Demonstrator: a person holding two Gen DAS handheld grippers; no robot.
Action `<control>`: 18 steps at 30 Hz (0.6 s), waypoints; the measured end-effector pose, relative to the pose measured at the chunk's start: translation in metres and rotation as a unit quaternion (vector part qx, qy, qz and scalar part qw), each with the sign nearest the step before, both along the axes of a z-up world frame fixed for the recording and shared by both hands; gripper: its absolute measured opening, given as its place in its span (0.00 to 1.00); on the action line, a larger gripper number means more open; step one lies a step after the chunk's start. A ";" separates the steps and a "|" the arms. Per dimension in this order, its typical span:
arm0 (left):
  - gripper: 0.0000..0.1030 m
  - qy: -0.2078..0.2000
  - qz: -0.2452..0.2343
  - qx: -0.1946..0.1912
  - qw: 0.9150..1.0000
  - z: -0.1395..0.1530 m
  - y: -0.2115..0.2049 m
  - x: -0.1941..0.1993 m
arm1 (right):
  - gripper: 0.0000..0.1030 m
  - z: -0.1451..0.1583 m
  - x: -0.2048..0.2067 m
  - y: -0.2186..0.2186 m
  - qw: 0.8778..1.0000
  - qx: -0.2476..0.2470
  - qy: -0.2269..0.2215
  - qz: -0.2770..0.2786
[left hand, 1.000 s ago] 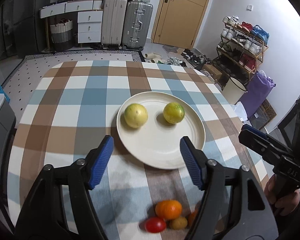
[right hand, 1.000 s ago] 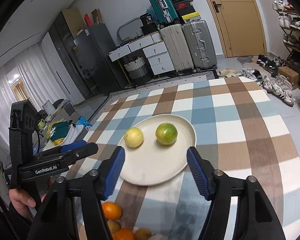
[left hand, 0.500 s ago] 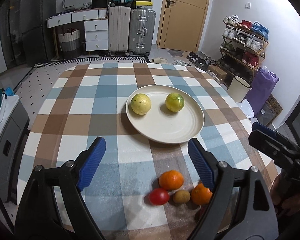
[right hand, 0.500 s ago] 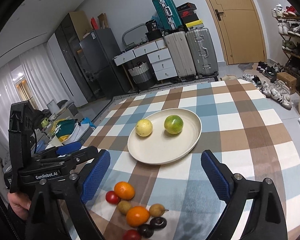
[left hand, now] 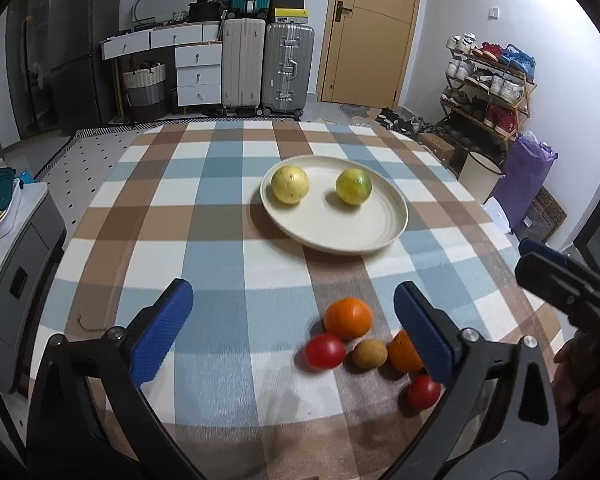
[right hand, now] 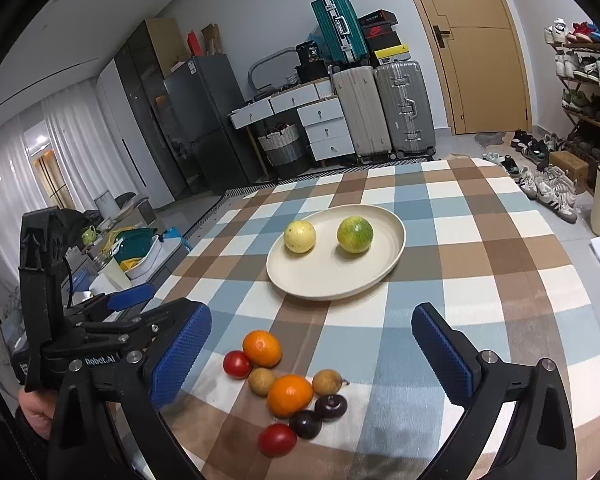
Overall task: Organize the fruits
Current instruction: 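Move both open tools back toward the remaining fruits, then grasp the red tomato with the left tool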
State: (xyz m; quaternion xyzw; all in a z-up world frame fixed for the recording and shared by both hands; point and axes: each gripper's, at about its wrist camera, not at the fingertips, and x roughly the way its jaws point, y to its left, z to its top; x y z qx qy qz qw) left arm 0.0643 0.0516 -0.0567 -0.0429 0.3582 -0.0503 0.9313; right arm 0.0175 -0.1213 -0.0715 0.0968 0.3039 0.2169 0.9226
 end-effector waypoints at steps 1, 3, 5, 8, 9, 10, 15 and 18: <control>0.98 0.003 -0.001 0.000 1.000 -0.003 0.000 -0.001 | 0.99 -0.001 -0.002 0.000 1.000 0.000 0.001 0.000; 0.99 0.009 -0.002 0.001 1.000 -0.011 0.000 -0.002 | 0.99 -0.003 -0.006 0.001 1.000 -0.001 0.003 0.003; 0.99 0.022 0.003 0.003 1.000 -0.021 0.001 -0.001 | 0.99 -0.005 -0.008 0.002 1.000 -0.002 0.004 0.005; 0.99 0.041 0.012 -0.005 0.999 -0.036 0.002 0.004 | 0.99 -0.008 -0.011 0.002 1.000 -0.003 0.004 0.006; 0.99 0.046 0.013 -0.007 0.999 -0.040 0.002 0.005 | 0.99 -0.009 -0.012 0.002 1.000 -0.004 0.006 0.005; 0.99 0.052 0.014 -0.006 0.999 -0.044 0.002 0.006 | 0.99 -0.011 -0.012 0.002 1.000 -0.004 0.009 0.005; 0.99 0.068 0.018 0.004 0.998 -0.059 0.001 0.013 | 0.99 -0.016 -0.013 -0.001 1.000 -0.005 0.015 0.003; 0.99 0.080 0.021 0.004 0.997 -0.066 0.002 0.018 | 0.99 -0.019 -0.013 -0.003 1.000 -0.003 0.019 -0.001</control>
